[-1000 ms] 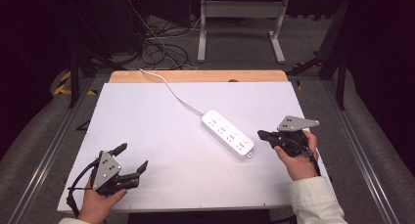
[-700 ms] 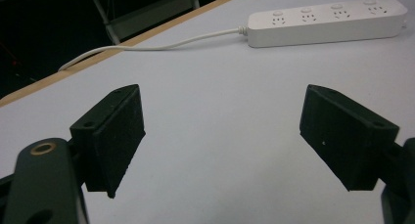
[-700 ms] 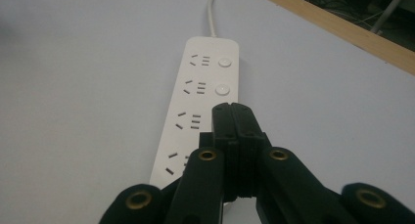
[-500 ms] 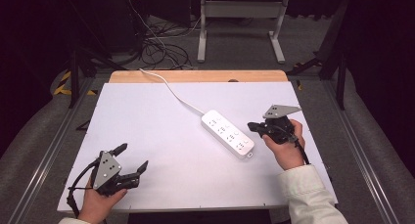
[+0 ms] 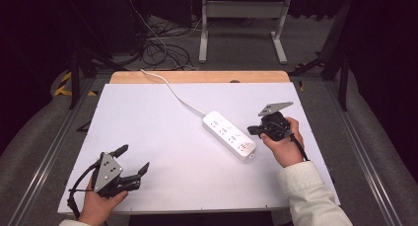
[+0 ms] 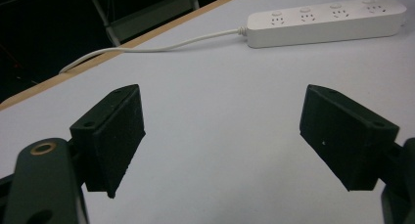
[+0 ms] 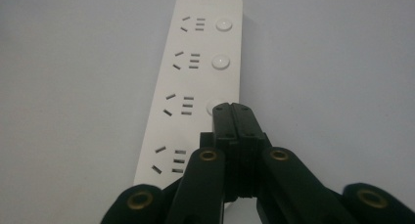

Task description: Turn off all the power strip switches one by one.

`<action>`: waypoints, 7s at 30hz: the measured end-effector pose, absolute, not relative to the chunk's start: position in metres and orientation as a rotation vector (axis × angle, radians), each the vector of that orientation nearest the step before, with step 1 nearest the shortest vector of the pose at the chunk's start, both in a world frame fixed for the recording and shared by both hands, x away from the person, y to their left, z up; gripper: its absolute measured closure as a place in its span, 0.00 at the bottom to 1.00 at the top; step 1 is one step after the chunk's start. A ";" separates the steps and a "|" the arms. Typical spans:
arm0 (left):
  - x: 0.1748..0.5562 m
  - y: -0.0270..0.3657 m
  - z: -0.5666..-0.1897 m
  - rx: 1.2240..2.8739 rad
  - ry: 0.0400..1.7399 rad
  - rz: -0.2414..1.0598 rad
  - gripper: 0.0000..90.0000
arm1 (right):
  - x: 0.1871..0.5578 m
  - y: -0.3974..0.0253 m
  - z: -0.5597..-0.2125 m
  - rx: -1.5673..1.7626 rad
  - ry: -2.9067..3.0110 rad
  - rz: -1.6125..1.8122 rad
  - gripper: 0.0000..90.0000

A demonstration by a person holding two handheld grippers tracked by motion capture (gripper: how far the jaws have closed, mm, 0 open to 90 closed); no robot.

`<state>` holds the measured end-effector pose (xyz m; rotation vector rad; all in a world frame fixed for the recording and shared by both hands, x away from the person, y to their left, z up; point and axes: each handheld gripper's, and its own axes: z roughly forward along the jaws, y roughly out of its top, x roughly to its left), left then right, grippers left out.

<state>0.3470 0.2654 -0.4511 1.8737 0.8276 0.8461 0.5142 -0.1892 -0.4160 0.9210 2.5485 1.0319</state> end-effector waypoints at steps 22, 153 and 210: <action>0.346 0.265 -0.451 1.887 0.816 0.862 0.20 | 0.523 -0.171 -0.435 0.944 2.709 0.803 1.00; 0.345 0.264 -0.452 1.896 0.810 0.865 0.20 | 0.536 -0.138 -0.442 0.954 2.602 0.808 1.00; 0.345 0.264 -0.452 1.897 0.808 0.870 0.20 | 0.554 -0.128 -0.417 0.942 2.530 0.986 1.00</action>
